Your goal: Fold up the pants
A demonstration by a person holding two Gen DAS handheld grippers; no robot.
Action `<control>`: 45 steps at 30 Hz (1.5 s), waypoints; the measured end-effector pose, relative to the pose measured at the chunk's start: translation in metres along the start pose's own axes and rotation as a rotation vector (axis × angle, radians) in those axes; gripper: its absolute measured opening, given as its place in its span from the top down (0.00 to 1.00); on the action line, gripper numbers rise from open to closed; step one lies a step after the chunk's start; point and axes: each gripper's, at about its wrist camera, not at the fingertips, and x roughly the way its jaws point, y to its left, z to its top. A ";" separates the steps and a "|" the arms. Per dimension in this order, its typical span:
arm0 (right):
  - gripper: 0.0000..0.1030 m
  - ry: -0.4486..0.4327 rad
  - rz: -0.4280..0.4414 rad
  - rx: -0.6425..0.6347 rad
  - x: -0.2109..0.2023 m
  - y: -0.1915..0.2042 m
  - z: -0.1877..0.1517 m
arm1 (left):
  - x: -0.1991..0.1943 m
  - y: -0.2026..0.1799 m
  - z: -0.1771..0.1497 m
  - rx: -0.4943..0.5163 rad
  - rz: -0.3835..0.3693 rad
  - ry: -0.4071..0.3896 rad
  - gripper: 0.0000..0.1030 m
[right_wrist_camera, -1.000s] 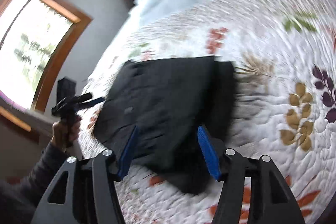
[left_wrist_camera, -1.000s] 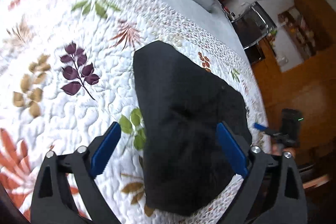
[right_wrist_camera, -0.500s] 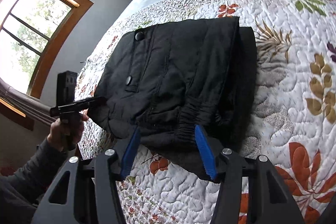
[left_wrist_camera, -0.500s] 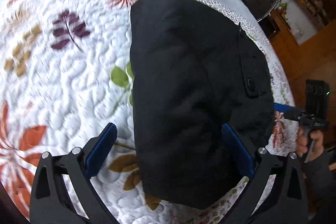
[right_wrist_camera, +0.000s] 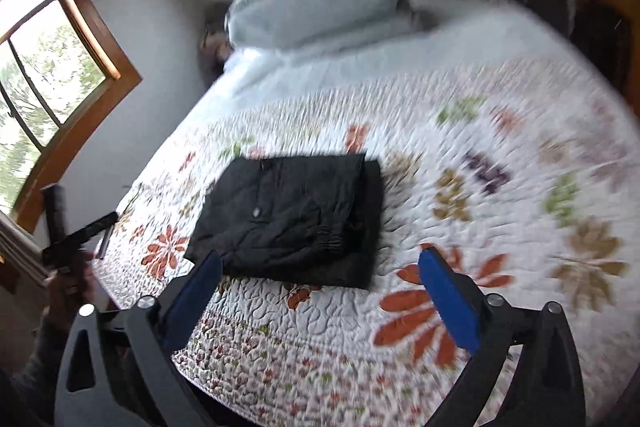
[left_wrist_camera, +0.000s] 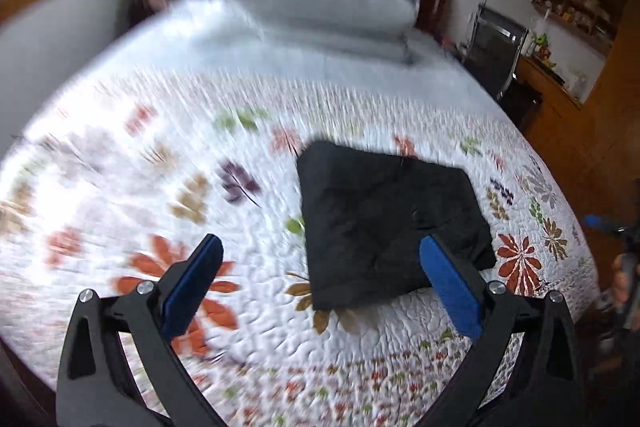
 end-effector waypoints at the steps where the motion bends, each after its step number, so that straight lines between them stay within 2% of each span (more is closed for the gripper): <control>1: 0.03 -0.036 -0.022 -0.027 -0.022 0.012 -0.005 | -0.025 -0.007 -0.002 0.006 0.023 -0.025 0.04; 4: 0.03 -0.116 -0.028 -0.059 -0.072 0.043 -0.020 | -0.084 -0.032 -0.007 0.015 0.078 -0.100 0.03; 8: 0.03 -0.189 -0.042 -0.108 -0.126 0.092 -0.057 | -0.136 -0.067 -0.028 0.031 0.081 -0.124 0.03; 10: 0.03 -0.201 -0.062 -0.152 -0.136 0.111 -0.076 | -0.150 -0.084 -0.049 0.052 0.084 -0.105 0.03; 12: 0.03 -0.204 -0.077 -0.205 -0.143 0.132 -0.101 | -0.156 -0.101 -0.068 0.073 0.135 -0.101 0.03; 13: 0.03 -0.199 -0.078 -0.219 -0.143 0.138 -0.110 | -0.159 -0.113 -0.084 0.089 0.188 -0.103 0.03; 15: 0.03 -0.175 -0.057 -0.220 -0.139 0.145 -0.130 | -0.158 -0.127 -0.102 0.118 0.228 -0.094 0.03; 16: 0.03 -0.155 -0.046 -0.216 -0.136 0.147 -0.136 | -0.154 -0.133 -0.113 0.132 0.225 -0.072 0.03; 20: 0.03 -0.087 -0.022 -0.176 -0.126 0.150 -0.158 | -0.155 -0.148 -0.140 0.104 0.127 -0.029 0.03; 25: 0.03 -0.037 -0.014 -0.147 -0.118 0.151 -0.168 | -0.157 -0.157 -0.154 0.070 0.121 -0.011 0.03; 29: 0.03 -0.024 -0.031 -0.158 -0.115 0.152 -0.171 | -0.169 -0.162 -0.155 0.084 0.202 -0.058 0.03; 31: 0.03 -0.012 -0.051 -0.159 -0.112 0.152 -0.172 | -0.175 -0.163 -0.154 0.079 0.199 -0.061 0.03; 45: 0.03 -0.062 -0.122 -0.230 -0.116 0.170 -0.167 | -0.198 -0.158 -0.146 0.066 0.230 -0.113 0.03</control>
